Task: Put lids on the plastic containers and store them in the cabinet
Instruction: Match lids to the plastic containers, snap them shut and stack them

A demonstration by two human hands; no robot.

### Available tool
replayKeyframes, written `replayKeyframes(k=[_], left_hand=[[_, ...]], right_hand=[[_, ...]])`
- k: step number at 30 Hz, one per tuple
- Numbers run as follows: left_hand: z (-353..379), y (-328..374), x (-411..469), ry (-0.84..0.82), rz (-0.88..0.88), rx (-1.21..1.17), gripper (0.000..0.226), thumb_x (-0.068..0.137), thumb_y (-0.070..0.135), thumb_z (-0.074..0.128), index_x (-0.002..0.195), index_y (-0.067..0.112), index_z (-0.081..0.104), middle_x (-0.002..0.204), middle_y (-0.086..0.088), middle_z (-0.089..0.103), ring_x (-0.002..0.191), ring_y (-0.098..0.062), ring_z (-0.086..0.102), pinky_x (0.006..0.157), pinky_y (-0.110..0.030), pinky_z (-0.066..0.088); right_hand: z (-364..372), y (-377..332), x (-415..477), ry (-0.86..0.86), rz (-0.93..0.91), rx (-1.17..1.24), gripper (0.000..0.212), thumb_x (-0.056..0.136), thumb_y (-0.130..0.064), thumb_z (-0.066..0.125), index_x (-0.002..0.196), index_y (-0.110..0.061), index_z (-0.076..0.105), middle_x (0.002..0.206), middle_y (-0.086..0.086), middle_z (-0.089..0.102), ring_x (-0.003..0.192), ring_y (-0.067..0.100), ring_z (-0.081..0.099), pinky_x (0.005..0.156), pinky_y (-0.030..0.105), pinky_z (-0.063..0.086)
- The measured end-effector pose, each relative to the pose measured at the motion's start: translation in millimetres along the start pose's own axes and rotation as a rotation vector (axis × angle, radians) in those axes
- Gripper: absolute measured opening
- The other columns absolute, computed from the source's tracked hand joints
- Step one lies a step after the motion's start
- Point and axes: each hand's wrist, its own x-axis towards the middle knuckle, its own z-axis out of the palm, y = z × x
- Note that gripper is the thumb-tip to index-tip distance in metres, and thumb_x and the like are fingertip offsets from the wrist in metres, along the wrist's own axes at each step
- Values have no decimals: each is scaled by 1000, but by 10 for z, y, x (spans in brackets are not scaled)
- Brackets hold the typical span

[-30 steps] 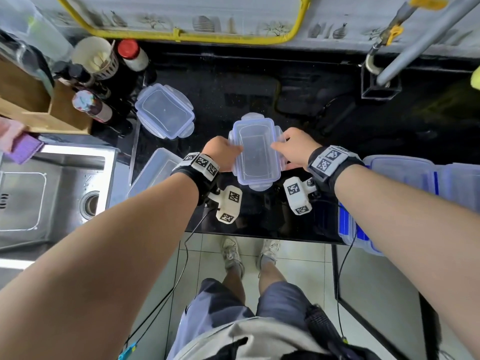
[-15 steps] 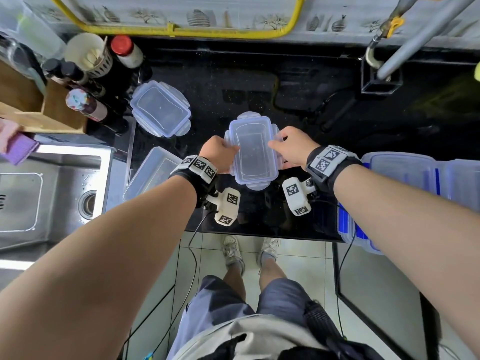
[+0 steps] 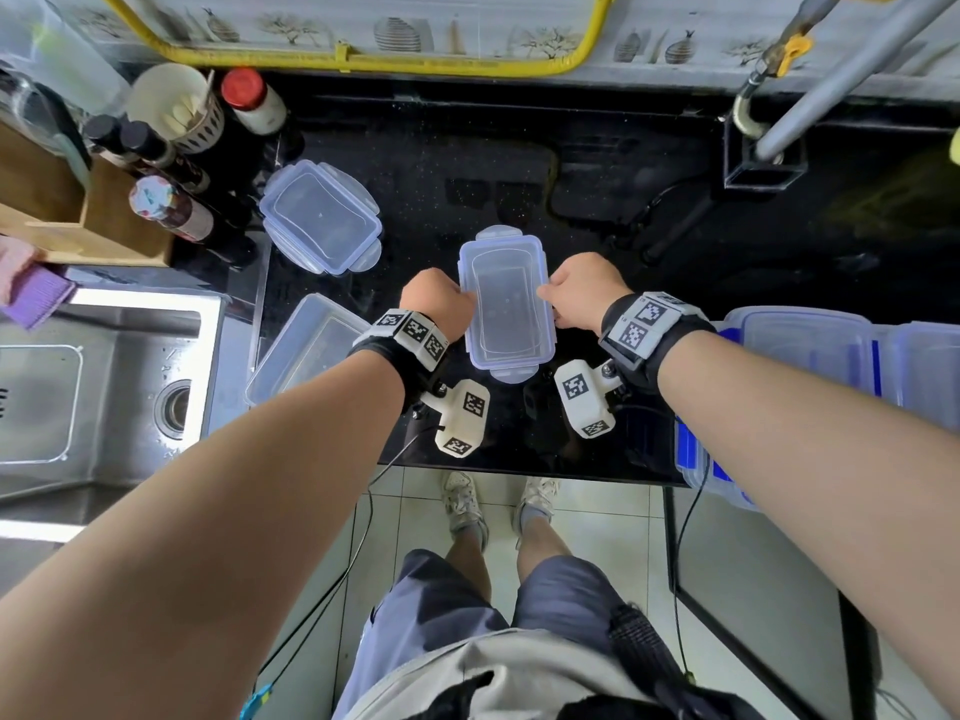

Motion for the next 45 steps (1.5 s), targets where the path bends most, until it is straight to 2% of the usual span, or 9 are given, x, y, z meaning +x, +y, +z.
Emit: replayKeyframes(k=[9, 13, 17, 24, 29, 32, 36, 43, 45], left_hand=[[5, -25, 61, -44, -16, -101, 10, 90, 11, 55, 95, 11, 64, 87, -11, 70, 79, -24, 71, 85, -50, 65], [-91, 71, 36, -247, 41, -192, 70, 88, 18, 65, 146, 35, 31, 102, -7, 67, 79, -28, 78, 57, -40, 66], [-17, 168, 32, -372, 146, 26, 69, 93, 42, 70, 147, 45, 28, 110, -13, 67, 76, -37, 79, 58, -52, 66], [-12, 194, 82, -298, 147, 40, 53, 93, 35, 73, 134, 32, 40, 107, -10, 67, 73, -34, 78, 52, -51, 65], [19, 84, -173, -153, 383, 236, 69, 93, 35, 74, 145, 37, 30, 131, -12, 44, 73, -27, 69, 59, -38, 63], [111, 46, -381, -320, 415, 543, 119, 79, 54, 85, 164, 35, 3, 165, -26, 7, 99, -33, 68, 85, -39, 58], [289, -13, -562, -340, 452, 889, 161, 62, 67, 89, 158, 23, -32, 160, -39, -32, 120, -43, 66, 102, -49, 56], [665, -204, -603, -228, 549, 1007, 125, 87, 72, 58, 163, 8, -18, 164, -37, -24, 142, -65, 34, 104, -53, 49], [717, -227, -690, -208, 544, 872, 124, 85, 54, 69, 163, 12, -17, 166, -30, -23, 140, -59, 41, 92, -49, 53]], right_hand=[[49, -6, 43, -61, 58, 136, 23, 101, -6, 57, 77, -8, 56, 98, 21, 70, 111, 46, 73, 96, 58, 62], [44, 9, -7, -150, 84, 135, 11, 104, -2, 53, 101, -1, 63, 112, 15, 71, 113, 43, 72, 95, 55, 63], [52, 80, -83, -193, 114, 115, 18, 104, -3, 51, 114, 3, 66, 118, 23, 73, 108, 38, 74, 89, 52, 65], [91, 98, -189, -169, 87, 100, 15, 102, -6, 49, 92, -6, 61, 108, 26, 75, 104, 41, 76, 89, 56, 65], [123, 148, -324, -129, 169, 197, 19, 100, -12, 50, 98, -2, 67, 110, 22, 77, 101, 37, 77, 86, 49, 67], [159, 216, -422, -110, 218, 225, 30, 100, -15, 51, 114, 2, 69, 113, 22, 76, 104, 37, 76, 87, 48, 67], [235, 258, -521, -83, 251, 235, 29, 99, -14, 50, 114, 2, 70, 111, 21, 77, 101, 37, 77, 87, 50, 67], [352, 351, -729, -5, 228, 181, 27, 99, -9, 50, 114, 6, 67, 109, 26, 76, 100, 41, 76, 91, 55, 64], [353, 423, -802, 5, 239, 176, 27, 101, -7, 49, 116, 7, 67, 110, 27, 75, 100, 42, 76, 91, 54, 64]])
